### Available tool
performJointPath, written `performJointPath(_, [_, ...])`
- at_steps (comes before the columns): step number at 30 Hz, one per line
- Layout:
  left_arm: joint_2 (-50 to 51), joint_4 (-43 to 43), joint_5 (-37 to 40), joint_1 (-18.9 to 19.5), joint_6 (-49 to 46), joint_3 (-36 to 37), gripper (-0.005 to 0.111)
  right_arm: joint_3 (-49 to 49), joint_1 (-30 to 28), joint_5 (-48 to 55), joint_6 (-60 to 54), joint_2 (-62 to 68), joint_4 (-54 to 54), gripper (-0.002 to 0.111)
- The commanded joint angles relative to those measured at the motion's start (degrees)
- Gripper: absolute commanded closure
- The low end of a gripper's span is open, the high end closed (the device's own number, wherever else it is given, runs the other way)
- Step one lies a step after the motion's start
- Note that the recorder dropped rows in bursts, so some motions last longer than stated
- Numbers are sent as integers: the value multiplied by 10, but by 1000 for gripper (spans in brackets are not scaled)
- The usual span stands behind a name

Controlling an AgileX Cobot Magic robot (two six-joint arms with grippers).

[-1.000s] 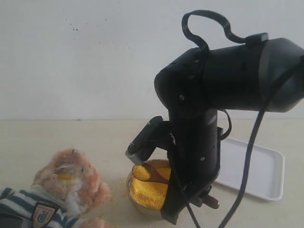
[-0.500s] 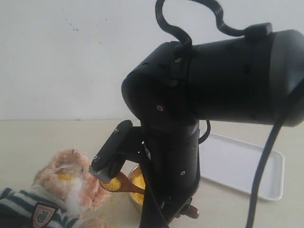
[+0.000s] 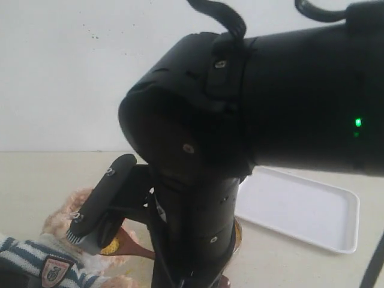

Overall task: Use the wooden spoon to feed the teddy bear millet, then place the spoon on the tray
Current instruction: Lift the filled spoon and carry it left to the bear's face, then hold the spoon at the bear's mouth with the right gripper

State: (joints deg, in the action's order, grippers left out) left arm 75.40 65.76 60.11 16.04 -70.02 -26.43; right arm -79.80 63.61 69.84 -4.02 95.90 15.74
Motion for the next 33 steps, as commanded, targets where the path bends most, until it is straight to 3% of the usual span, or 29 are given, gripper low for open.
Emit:
performJointPath(1, [-6,8,10,2,-3,1,103,-3,16,1,9,-6,13,108])
performJointPath(19, [-6,8,10,2,-3,1,103,-5,16,1,19,0,100,108])
performJointPath(33, [-6,8,10,2,-3,1,103,-109,16,1,3,73,106,108])
